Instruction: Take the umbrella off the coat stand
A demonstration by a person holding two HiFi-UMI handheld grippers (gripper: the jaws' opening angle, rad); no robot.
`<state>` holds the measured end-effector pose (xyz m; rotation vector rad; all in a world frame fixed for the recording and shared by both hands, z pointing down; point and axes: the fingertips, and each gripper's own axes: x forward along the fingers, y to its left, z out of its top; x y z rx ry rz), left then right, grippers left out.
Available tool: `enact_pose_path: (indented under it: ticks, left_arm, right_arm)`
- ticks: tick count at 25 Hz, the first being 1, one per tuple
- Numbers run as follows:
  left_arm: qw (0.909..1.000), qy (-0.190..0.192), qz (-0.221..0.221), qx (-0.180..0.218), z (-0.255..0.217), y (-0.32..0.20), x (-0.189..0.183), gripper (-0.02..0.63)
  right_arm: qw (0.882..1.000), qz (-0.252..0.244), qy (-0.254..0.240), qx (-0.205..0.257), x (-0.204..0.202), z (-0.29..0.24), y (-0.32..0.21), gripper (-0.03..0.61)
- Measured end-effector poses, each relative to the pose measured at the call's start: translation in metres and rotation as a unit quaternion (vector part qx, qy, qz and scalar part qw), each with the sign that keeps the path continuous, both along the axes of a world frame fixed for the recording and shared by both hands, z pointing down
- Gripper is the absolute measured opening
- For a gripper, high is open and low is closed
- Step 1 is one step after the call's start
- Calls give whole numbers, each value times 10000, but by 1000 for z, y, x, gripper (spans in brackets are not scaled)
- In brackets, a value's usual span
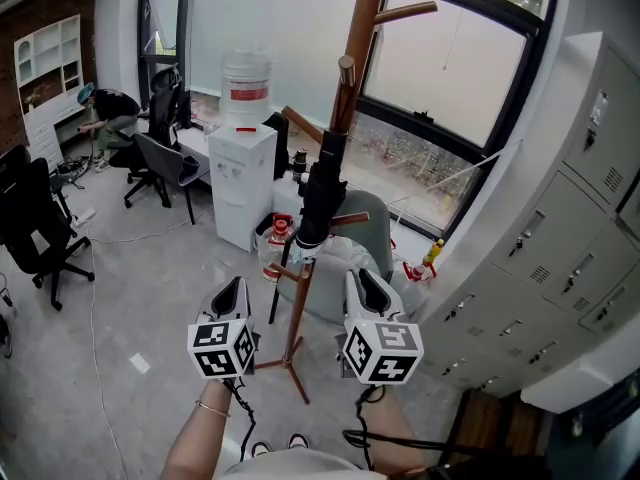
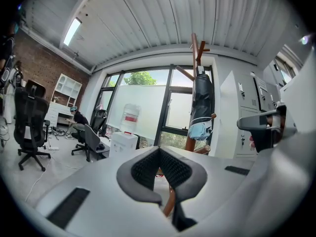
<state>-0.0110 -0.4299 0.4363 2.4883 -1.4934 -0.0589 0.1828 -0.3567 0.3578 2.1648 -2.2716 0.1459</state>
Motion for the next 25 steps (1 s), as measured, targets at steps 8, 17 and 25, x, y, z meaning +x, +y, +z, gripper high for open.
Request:
enact_pose_path:
  ticks: [8,17,25]
  left_arm:
    - [9997,25,-246,-24,2,3,-19,5]
    - [9987,-42,-494,-75,6,9,-45,5]
    - [9978,-164,-635,-45,4,12,-62,5]
  right_arm:
    - [9997,-184,-38,131,-14,-16,-1,137]
    - [9996,-236,86,127,-28,-31,-11,224]
    - [9993,-286,90,245,-40,-50,-27,259]
